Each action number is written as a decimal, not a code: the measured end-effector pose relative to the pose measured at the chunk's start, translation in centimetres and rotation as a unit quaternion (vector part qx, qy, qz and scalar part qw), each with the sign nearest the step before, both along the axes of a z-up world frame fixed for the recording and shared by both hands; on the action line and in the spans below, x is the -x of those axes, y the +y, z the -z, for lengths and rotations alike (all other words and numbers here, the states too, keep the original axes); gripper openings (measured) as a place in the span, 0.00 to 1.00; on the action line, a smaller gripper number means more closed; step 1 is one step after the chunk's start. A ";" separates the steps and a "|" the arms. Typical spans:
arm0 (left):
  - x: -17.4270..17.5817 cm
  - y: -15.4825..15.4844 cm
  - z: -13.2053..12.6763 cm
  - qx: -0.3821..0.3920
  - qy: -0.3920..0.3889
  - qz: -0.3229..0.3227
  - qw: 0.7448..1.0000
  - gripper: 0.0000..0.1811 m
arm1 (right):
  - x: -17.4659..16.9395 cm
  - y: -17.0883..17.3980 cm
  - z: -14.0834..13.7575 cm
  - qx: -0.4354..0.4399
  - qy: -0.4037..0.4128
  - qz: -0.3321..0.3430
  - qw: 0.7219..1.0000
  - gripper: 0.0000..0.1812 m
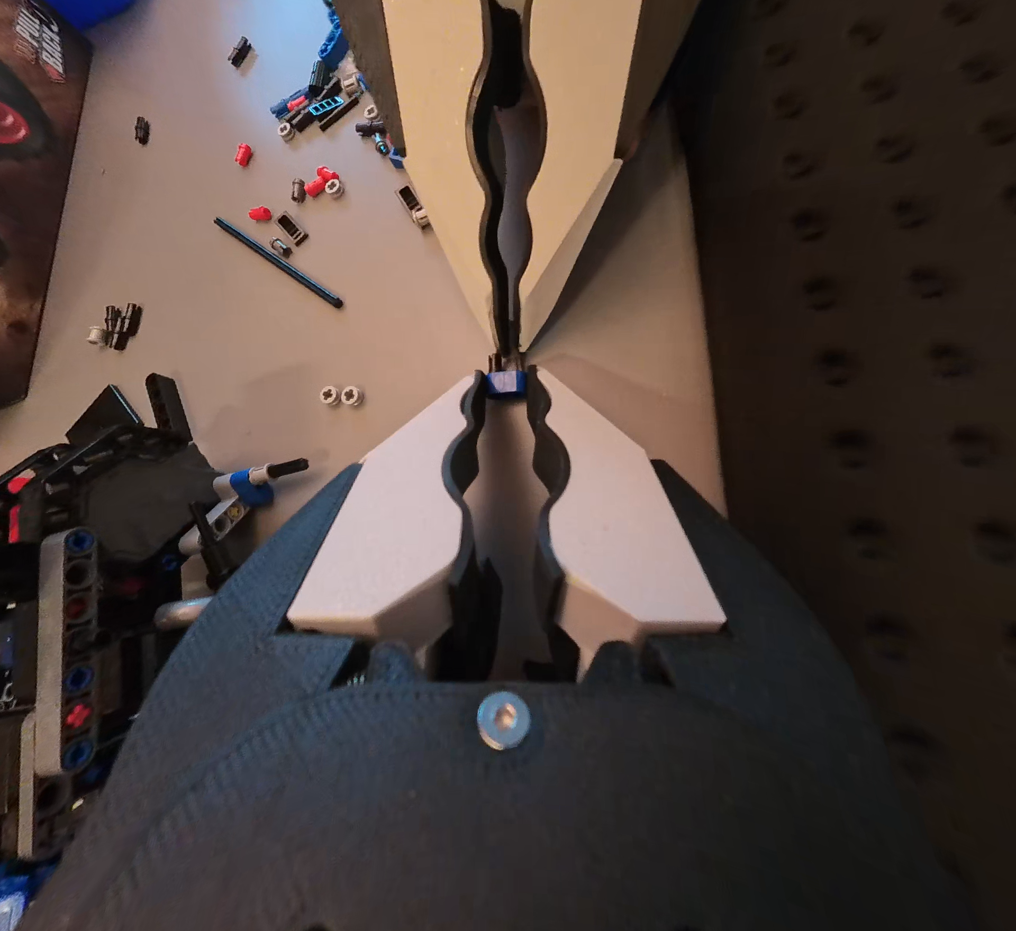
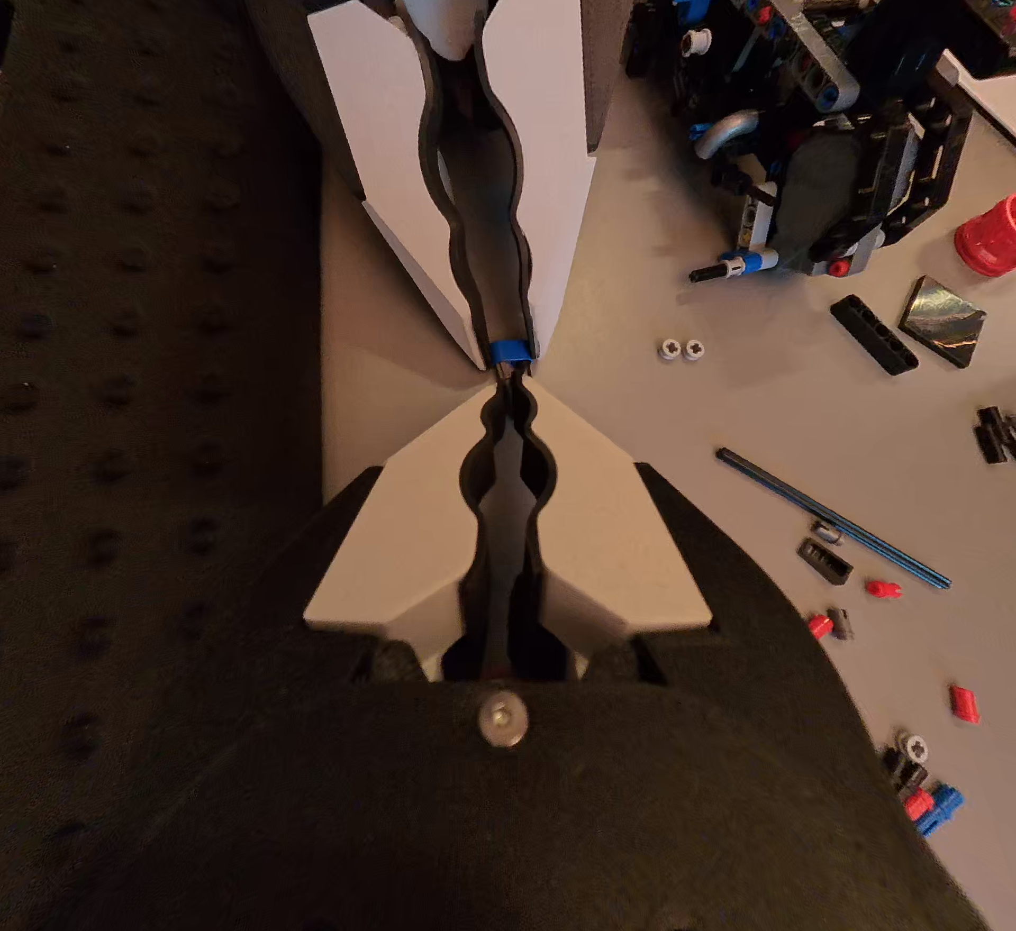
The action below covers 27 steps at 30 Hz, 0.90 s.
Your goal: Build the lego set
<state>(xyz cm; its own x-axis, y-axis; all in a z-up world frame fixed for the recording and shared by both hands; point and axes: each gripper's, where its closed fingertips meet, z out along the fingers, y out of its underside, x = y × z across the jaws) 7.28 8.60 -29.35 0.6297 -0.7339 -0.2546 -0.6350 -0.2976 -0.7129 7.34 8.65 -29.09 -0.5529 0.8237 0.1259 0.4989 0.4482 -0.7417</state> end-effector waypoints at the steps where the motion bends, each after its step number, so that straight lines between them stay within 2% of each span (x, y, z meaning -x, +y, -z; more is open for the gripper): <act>1: 0.0 0.0 0.0 -0.001 0.001 0.000 1.000 0.08 | 0.0 -0.2 -0.1 0.002 0.005 -0.003 1.000 0.00; 7: 0.0 0.0 0.0 -0.003 0.003 -0.001 1.000 0.08 | 0.0 -0.6 -0.2 0.008 0.005 -0.011 1.000 0.00; 11: 0.0 0.1 0.0 -0.006 0.003 0.000 1.000 0.08 | -0.7 0.0 -1.1 0.047 0.000 -0.004 0.999 0.00; 14: 0.0 0.1 0.0 -0.005 0.002 0.000 1.000 0.08 | -0.8 0.3 -0.3 0.037 -0.019 0.004 0.999 0.06; 18: 0.0 0.1 0.0 -0.003 0.000 0.000 1.000 0.08 | -0.8 0.7 0.2 0.031 -0.032 0.008 0.999 0.01; 27: 0.0 0.2 -0.1 -0.009 0.006 0.000 1.000 0.08 | -0.6 0.3 0.2 0.023 -0.030 0.001 0.999 0.01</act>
<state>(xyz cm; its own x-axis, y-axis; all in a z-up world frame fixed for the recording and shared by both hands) 7.29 8.79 -29.30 0.6259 -0.7299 -0.2747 -0.6439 -0.2849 -0.7101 7.97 8.93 -29.33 -0.5570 0.8287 0.0546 0.5436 0.4135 -0.7304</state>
